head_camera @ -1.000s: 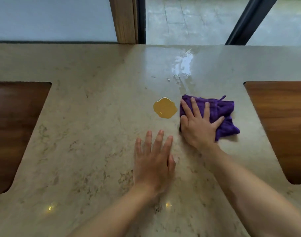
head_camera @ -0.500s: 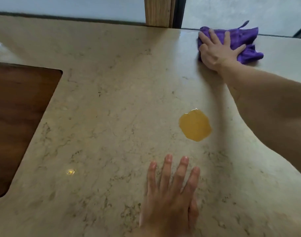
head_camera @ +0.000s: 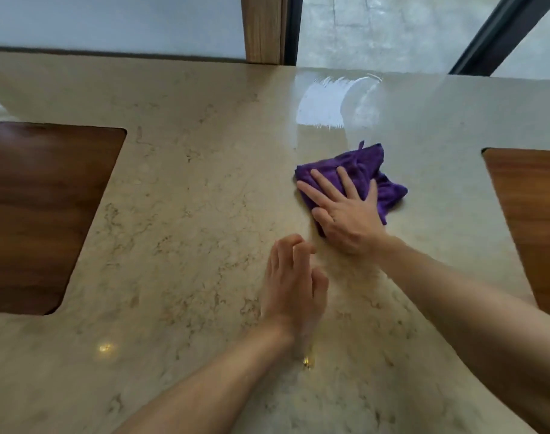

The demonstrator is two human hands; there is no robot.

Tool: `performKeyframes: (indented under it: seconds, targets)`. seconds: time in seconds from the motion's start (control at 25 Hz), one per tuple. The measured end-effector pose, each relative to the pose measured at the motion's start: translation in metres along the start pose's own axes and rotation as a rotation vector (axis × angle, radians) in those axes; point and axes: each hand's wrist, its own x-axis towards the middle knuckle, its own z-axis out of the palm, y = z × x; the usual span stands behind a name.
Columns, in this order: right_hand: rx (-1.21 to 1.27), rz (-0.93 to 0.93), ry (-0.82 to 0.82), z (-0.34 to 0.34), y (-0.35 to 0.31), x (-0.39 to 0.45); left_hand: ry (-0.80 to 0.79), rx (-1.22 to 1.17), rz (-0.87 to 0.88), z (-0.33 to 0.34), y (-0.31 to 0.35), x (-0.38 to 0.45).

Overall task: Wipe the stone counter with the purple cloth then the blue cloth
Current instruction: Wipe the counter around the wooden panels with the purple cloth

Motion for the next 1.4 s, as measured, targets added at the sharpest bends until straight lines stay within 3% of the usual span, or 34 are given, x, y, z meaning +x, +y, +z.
performKeyframes:
  seconds: [0.12, 0.24, 0.36, 0.6, 0.72, 0.88, 1.12, 1.4]
  targets:
    - [-0.023, 0.124, 0.048, 0.032, -0.045, -0.094, 0.129, -0.090, -0.056, -0.035, -0.008, 0.004]
    - [0.033, 0.244, 0.006, 0.065, -0.097, -0.184, -0.036, 0.239, -0.147, -0.088, -0.047, 0.004]
    - [0.043, 0.316, 0.086, 0.091, -0.156, -0.255, -0.209, 0.519, -0.146, -0.133, -0.093, 0.005]
    - [0.003, 0.399, 0.103, 0.115, -0.247, -0.286, -0.325, 0.681, -0.137, -0.156, -0.134, 0.072]
    - [0.044, 0.363, 0.154, 0.103, -0.228, -0.231, -0.417, 0.755, -0.091, -0.161, -0.160, 0.111]
    - [-0.008, 0.357, 0.246, 0.069, -0.156, -0.092, -0.466, 0.769, -0.056, -0.170, -0.190, 0.137]
    - [0.117, 0.439, 0.162, -0.016, -0.044, 0.139, -0.435, 0.731, -0.028, -0.167, -0.204, 0.135]
    - [0.135, 0.405, 0.093, -0.059, -0.032, 0.298, -0.356, 0.724, 0.050, -0.164, -0.216, 0.133]
